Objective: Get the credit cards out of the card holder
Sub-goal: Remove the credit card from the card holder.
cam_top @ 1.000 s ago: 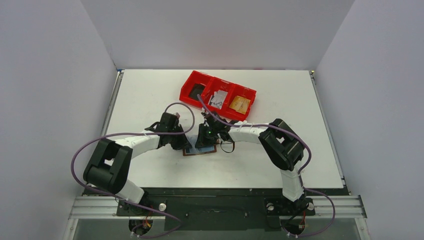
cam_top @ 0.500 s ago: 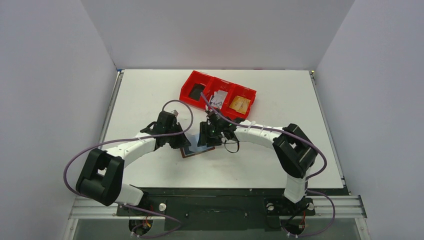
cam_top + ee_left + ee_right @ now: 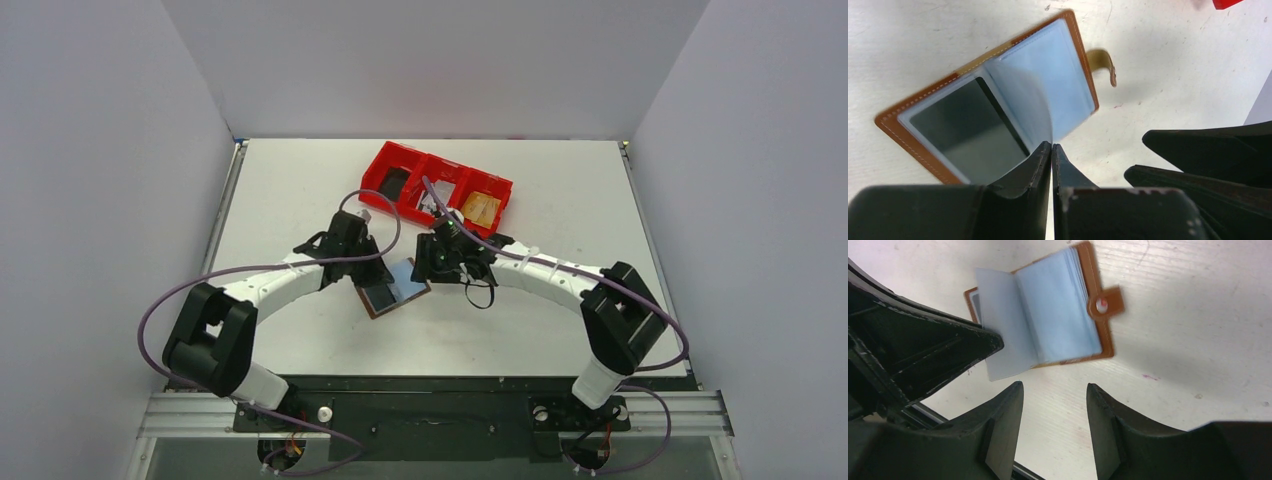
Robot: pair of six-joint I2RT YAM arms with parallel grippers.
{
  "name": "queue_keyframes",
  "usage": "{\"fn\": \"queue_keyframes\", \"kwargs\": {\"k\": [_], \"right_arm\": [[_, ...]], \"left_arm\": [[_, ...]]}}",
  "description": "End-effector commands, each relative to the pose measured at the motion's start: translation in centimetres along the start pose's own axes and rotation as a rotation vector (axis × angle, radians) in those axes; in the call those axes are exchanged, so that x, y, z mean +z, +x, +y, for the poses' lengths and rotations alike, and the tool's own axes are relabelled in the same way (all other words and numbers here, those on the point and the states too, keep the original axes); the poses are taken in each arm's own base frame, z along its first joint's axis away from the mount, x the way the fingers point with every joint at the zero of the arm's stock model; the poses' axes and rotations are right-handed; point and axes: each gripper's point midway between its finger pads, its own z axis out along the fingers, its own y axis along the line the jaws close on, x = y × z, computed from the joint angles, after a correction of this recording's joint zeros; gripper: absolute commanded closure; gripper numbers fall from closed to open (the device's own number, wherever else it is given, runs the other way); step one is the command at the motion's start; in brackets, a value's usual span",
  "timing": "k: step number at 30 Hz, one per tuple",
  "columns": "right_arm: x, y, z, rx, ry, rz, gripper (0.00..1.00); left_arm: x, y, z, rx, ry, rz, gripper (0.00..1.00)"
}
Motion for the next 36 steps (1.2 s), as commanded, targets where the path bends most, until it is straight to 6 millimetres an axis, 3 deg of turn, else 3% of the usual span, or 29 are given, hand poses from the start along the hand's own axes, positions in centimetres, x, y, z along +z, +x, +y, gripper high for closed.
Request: {"fn": "queue_keyframes", "kwargs": {"k": [1, 18, 22, 28, 36], "right_arm": [[-1.4, -1.1, -0.9, -0.003, 0.036, -0.060, 0.54], [-2.9, -1.7, -2.7, 0.003, 0.087, -0.104, 0.54], [-3.1, -1.8, -3.0, 0.002, 0.098, -0.109, 0.54], [-3.2, -1.8, -3.5, 0.005, 0.108, -0.112, 0.54], [-3.4, -1.8, -4.1, 0.005, 0.118, -0.113, 0.54]], "left_arm": [[0.7, -1.9, -2.8, 0.018, 0.056, -0.039, 0.94], [4.0, -3.3, -4.9, 0.030, 0.075, -0.024, 0.57], [4.7, -3.5, -5.1, 0.036, 0.071, -0.020, 0.53], [6.1, -3.6, -4.5, 0.035, 0.042, -0.011, 0.54], [7.7, -1.5, -3.5, 0.054, -0.001, 0.040, 0.75]]}}
